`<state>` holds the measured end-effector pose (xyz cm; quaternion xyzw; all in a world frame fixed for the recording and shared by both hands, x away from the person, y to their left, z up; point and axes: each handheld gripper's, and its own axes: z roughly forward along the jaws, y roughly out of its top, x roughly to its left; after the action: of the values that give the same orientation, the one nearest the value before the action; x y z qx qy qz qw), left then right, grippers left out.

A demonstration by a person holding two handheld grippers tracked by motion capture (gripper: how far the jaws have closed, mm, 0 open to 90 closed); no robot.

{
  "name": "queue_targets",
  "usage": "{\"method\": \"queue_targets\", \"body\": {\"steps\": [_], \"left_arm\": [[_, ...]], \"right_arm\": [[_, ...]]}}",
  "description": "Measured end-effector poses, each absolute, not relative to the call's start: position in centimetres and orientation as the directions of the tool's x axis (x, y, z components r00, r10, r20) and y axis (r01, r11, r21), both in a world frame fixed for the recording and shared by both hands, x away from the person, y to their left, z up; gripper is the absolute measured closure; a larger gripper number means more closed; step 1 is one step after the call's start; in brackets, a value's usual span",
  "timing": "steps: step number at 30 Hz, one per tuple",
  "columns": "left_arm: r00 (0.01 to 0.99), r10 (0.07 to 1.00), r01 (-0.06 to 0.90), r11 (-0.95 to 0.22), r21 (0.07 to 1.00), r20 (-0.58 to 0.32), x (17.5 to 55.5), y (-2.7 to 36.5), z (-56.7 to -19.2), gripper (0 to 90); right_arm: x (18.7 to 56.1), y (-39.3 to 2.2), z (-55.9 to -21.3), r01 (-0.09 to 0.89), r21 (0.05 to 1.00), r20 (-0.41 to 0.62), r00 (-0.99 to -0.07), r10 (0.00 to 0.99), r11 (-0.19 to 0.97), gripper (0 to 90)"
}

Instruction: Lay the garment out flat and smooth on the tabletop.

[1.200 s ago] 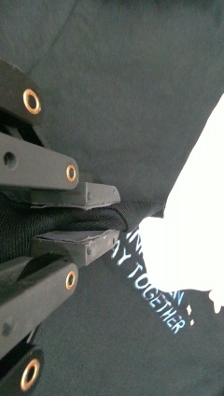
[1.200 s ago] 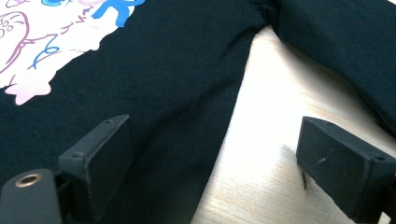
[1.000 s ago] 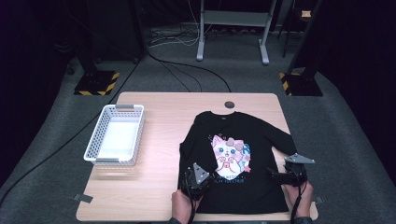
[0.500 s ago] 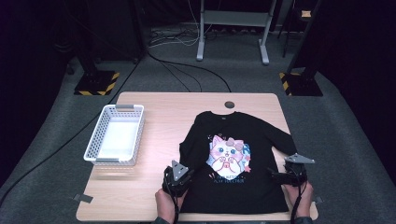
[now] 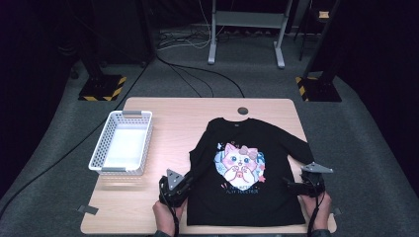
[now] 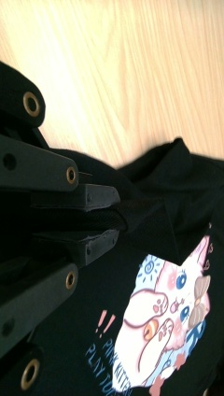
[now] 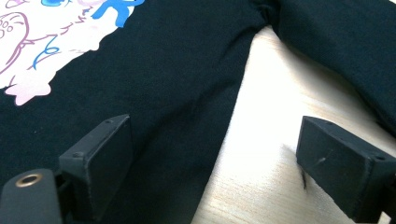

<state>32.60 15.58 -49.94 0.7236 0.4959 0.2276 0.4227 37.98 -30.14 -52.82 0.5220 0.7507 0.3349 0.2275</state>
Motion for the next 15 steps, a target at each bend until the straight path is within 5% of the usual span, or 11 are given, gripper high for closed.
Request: {"method": "queue_targets", "body": {"steps": [15], "left_arm": [[0.362,0.927,0.513,-0.114,0.851,-0.094,32.4,17.1,-49.5,79.2]], "right_arm": [[38.0,-30.1,-52.8,0.632,0.740,0.008,-0.351,0.936,0.230,10.4]]}}
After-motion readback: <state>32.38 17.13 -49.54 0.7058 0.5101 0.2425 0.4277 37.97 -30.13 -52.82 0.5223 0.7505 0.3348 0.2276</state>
